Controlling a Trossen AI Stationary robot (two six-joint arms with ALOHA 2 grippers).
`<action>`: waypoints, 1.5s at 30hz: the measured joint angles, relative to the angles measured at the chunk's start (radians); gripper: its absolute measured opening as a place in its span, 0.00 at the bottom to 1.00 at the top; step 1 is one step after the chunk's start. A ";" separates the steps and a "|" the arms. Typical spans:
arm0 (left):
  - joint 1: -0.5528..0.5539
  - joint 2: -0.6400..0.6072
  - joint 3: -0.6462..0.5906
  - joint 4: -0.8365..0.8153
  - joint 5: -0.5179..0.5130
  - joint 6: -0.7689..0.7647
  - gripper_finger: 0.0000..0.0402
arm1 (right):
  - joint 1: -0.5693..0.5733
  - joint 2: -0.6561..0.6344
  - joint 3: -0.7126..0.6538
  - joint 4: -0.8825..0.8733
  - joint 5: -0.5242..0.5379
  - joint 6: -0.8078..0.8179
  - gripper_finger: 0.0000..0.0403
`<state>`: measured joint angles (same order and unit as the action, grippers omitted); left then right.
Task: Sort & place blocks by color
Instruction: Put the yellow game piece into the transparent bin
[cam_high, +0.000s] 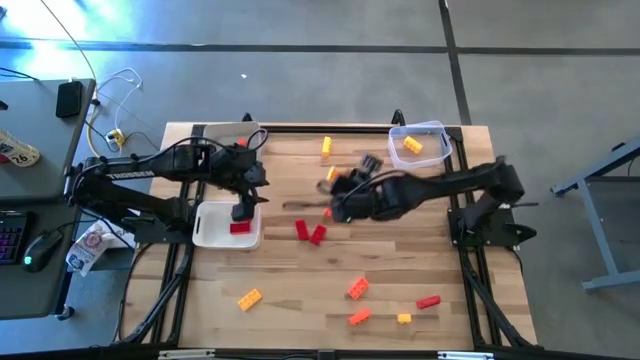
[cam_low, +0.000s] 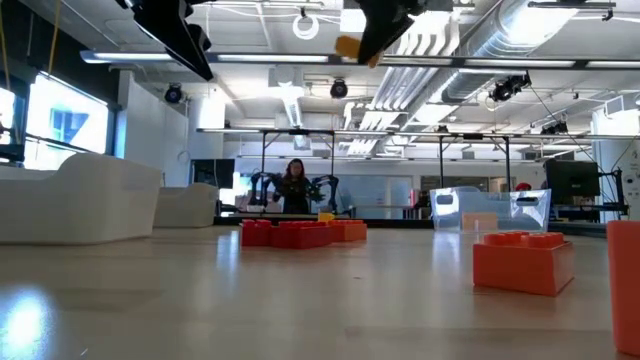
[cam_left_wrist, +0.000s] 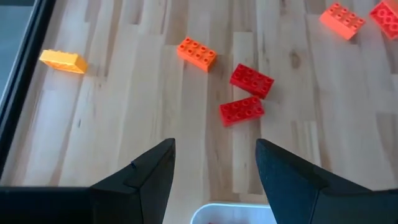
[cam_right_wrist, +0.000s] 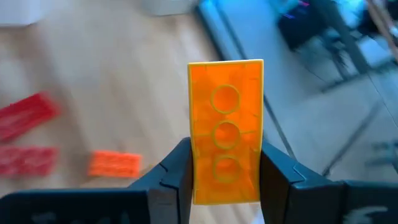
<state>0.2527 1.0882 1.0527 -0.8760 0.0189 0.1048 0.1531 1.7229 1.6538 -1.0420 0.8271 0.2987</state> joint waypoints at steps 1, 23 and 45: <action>-0.006 0.000 0.000 0.000 0.000 0.000 0.52 | -0.017 -0.021 0.000 -0.020 0.013 0.021 0.26; -0.085 0.000 0.000 0.073 0.000 -0.112 0.52 | -0.544 -0.160 0.000 -0.320 -0.205 0.201 0.26; -0.082 0.123 0.000 0.181 -0.005 0.004 0.52 | -0.916 0.054 0.000 -0.402 -0.498 0.140 0.26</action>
<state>0.1707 1.2110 1.0527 -0.6952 0.0143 0.1083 -0.7626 1.7771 1.6539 -1.4437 0.3292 0.4387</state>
